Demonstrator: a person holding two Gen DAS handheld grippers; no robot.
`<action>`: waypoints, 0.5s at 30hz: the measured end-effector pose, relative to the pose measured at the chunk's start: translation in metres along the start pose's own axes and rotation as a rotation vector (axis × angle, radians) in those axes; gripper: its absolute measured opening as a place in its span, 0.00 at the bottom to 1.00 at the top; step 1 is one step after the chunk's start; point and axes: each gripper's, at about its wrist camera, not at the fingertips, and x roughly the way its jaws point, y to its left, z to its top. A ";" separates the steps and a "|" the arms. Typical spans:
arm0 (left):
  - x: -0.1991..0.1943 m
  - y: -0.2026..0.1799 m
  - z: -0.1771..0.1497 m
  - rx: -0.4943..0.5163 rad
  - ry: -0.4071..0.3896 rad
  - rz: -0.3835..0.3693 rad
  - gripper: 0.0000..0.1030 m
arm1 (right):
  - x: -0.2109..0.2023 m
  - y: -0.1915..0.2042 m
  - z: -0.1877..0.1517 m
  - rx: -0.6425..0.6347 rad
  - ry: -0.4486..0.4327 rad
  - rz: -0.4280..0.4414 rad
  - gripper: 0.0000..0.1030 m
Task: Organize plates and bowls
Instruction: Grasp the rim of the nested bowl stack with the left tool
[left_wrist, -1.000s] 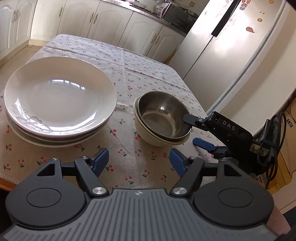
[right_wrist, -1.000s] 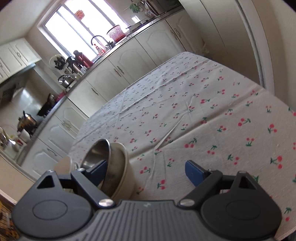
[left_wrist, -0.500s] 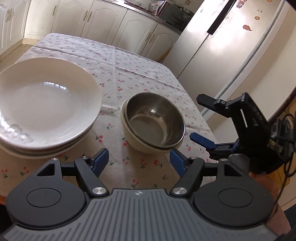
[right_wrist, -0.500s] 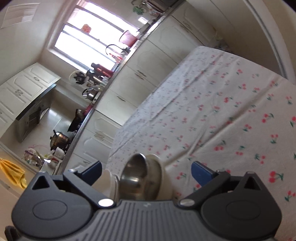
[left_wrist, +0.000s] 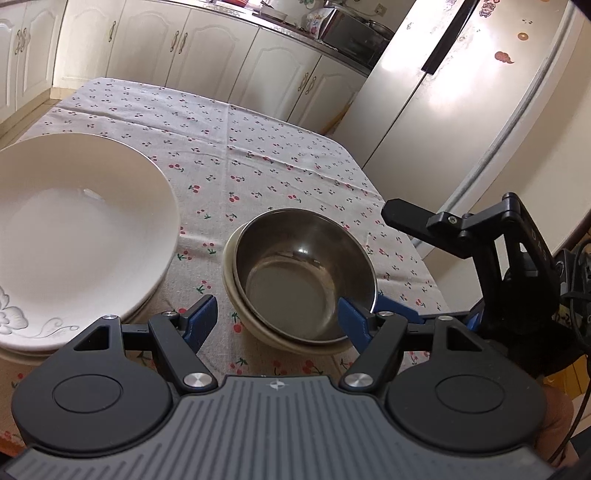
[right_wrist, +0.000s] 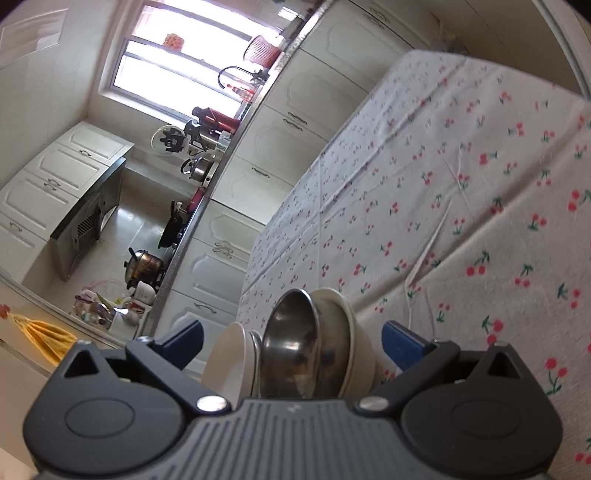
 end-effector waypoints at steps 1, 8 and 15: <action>0.002 0.000 0.000 -0.002 0.001 0.000 0.84 | 0.001 -0.001 0.000 0.006 0.004 0.009 0.99; 0.004 -0.004 0.002 0.003 -0.013 -0.007 0.83 | 0.009 -0.003 0.006 0.009 0.029 0.027 0.99; 0.002 0.001 -0.002 -0.020 0.006 -0.010 0.85 | 0.017 -0.007 0.003 0.012 0.056 0.028 0.99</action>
